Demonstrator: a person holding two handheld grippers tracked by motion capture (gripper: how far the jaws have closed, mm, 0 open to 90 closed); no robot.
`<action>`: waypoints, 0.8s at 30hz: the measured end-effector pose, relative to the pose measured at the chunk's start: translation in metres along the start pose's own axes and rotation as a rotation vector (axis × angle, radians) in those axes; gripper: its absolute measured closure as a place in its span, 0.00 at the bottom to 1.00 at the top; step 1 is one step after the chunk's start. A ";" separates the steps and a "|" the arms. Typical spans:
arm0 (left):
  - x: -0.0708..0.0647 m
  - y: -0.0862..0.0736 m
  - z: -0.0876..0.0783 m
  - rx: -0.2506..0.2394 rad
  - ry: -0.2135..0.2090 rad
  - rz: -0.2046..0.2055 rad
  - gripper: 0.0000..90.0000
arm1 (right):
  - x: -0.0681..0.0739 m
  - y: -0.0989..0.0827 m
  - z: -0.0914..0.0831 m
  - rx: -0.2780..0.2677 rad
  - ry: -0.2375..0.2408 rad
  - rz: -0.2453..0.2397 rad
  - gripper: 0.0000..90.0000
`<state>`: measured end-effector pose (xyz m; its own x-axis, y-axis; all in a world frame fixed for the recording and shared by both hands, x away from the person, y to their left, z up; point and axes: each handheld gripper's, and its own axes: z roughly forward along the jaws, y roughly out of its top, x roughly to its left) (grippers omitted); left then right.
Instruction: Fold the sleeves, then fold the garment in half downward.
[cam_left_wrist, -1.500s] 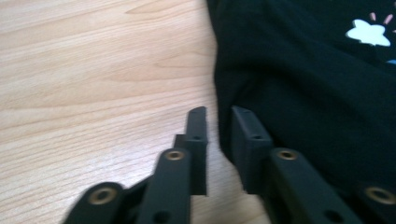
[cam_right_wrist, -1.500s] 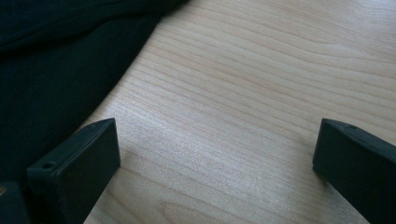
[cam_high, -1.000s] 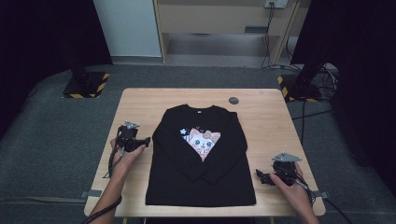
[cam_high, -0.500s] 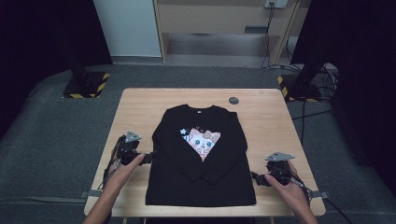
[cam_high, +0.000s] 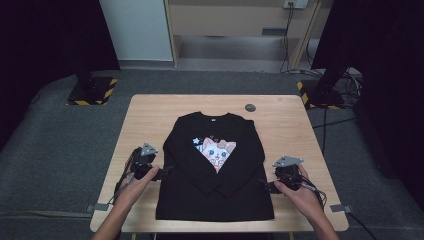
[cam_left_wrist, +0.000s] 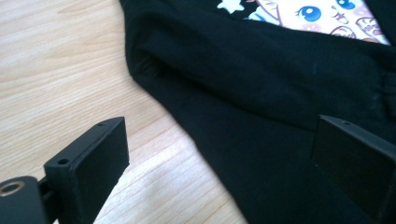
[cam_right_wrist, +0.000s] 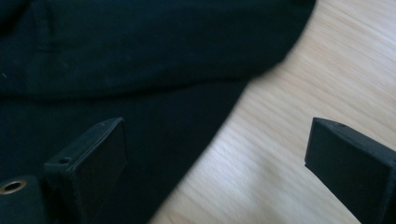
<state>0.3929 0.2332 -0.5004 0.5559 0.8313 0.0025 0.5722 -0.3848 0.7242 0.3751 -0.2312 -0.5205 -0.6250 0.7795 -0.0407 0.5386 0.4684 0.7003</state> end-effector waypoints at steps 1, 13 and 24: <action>-0.001 0.002 0.001 0.000 -0.001 0.004 0.04 | 0.000 0.003 0.001 0.000 0.012 0.000 0.07; -0.003 0.027 0.019 0.009 -0.006 0.036 0.04 | -0.004 0.038 0.022 -0.001 0.038 0.015 0.07; -0.018 0.051 0.049 0.001 -0.041 0.072 0.04 | 0.000 0.071 0.051 0.008 0.036 0.021 0.07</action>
<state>0.4421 0.1791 -0.4975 0.6199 0.7843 0.0258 0.5305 -0.4431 0.7227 0.4424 -0.1768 -0.5068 -0.6334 0.7739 -0.0007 0.5562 0.4558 0.6949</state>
